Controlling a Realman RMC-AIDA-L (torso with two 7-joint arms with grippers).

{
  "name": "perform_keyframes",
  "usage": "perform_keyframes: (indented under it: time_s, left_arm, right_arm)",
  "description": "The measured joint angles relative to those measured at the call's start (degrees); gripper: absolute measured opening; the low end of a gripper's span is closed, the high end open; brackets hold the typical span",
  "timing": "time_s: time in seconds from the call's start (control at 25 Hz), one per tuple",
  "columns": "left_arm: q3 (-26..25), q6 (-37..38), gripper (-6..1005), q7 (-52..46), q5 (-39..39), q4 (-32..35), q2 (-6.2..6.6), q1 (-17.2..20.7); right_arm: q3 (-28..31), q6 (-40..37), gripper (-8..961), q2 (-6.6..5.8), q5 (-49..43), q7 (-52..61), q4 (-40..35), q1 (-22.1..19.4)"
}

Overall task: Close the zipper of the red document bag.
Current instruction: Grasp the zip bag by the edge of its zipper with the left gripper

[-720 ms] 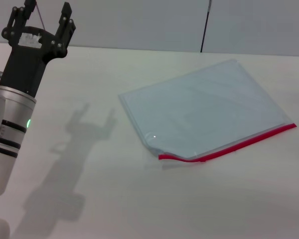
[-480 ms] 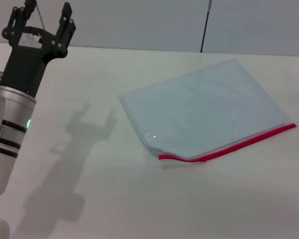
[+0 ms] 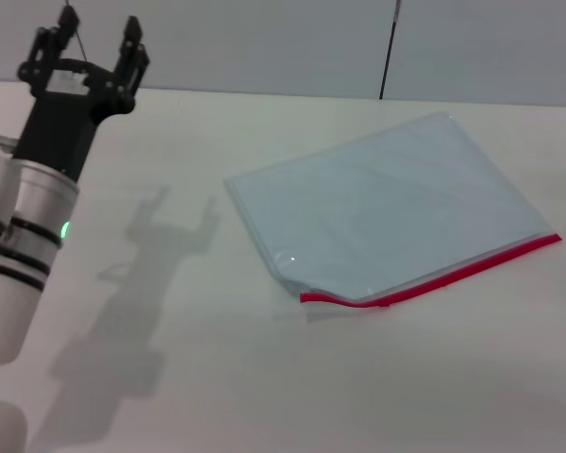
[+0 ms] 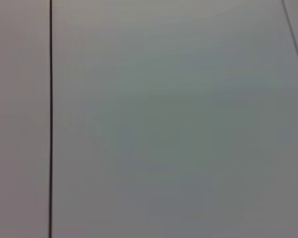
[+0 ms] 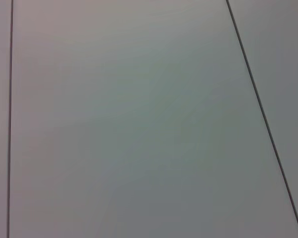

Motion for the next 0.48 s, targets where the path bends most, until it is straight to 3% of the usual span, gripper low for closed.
perform_keyframes:
  time_s: [0.12, 0.24, 0.48]
  left_arm:
    - [1.0, 5.3, 707, 0.0, -2.1, 3.8, 1.36, -0.1]
    - [1.7, 13.7, 700, 0.0, -2.6, 8.6, 3.6, -0.1]
    - [7.1, 29.4, 686, 0.1, -1.7, 19.5, 11.43, -2.3]
  right_arm:
    - [0.0, 0.0, 870, 0.0, 0.0, 0.0, 0.0, 0.0]
    - [0.0, 0.1, 870, 0.0, 0.0, 0.0, 0.0, -0.1]
    - [0.0, 0.1, 870, 0.0, 0.0, 0.0, 0.0, -0.1]
